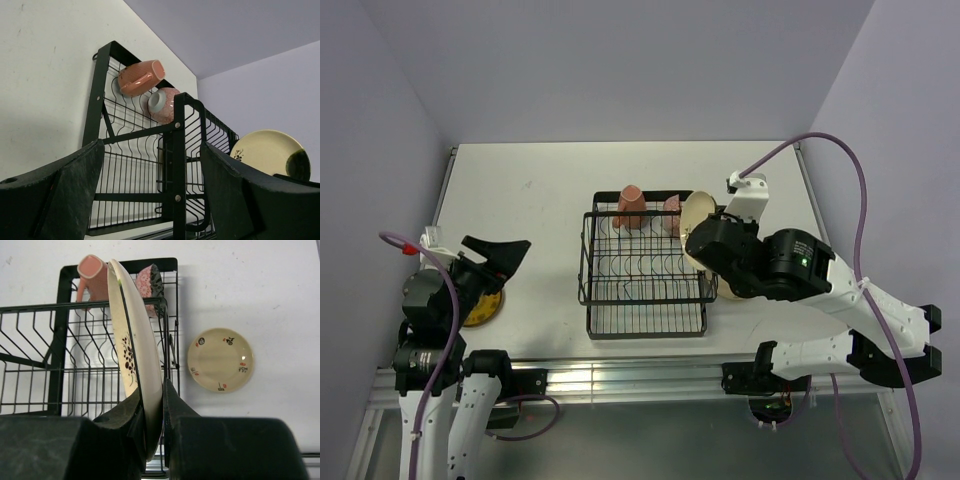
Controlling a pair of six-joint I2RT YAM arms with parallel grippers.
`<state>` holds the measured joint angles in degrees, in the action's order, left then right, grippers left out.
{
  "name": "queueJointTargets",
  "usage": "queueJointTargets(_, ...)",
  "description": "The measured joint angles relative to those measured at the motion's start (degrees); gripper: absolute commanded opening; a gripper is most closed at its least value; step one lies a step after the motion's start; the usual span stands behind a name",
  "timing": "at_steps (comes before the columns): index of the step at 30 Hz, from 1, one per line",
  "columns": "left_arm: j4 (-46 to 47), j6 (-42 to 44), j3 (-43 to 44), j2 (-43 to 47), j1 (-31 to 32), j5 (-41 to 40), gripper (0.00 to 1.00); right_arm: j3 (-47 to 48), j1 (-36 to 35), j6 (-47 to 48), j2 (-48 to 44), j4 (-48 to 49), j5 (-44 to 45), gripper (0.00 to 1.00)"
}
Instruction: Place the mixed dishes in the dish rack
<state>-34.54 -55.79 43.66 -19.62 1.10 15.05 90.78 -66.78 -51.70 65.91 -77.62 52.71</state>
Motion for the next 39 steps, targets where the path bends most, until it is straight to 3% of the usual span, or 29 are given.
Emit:
queueJointTargets(11, -0.13, -0.02, -1.38, 0.13, 0.0, -0.42, 0.82, -0.2, 1.31, 3.08, 0.04, -0.02, -1.66, 0.0)
queueJointTargets(16, 0.2, 0.0, -1.38, 0.04, 0.0, -0.33, 0.75, -0.17, 1.44, 3.28, 0.17, 0.0, -1.86, 0.0)
queueJointTargets(21, 1.49, 0.74, 0.26, -3.17, 0.0, 2.32, 0.75, -0.17, 1.49, 6.95, -0.7, 1.51, -5.31, 0.0)
queueJointTargets(26, 5.35, 2.14, 7.1, -9.42, 0.0, 8.0, 0.76, -0.04, 1.84, 12.85, -4.15, 8.59, -12.24, 0.0)
queueJointTargets(31, 14.43, 2.56, 14.12, -15.28, 0.0, 18.86, 0.78, 1.18, 2.89, 17.57, -4.92, 15.76, -21.4, 0.0)
queueJointTargets(39, 22.75, 1.05, 16.09, -20.28, 0.02, 34.4, 0.79, 1.22, 5.16, 21.0, -4.92, 27.91, -42.03, 0.0)
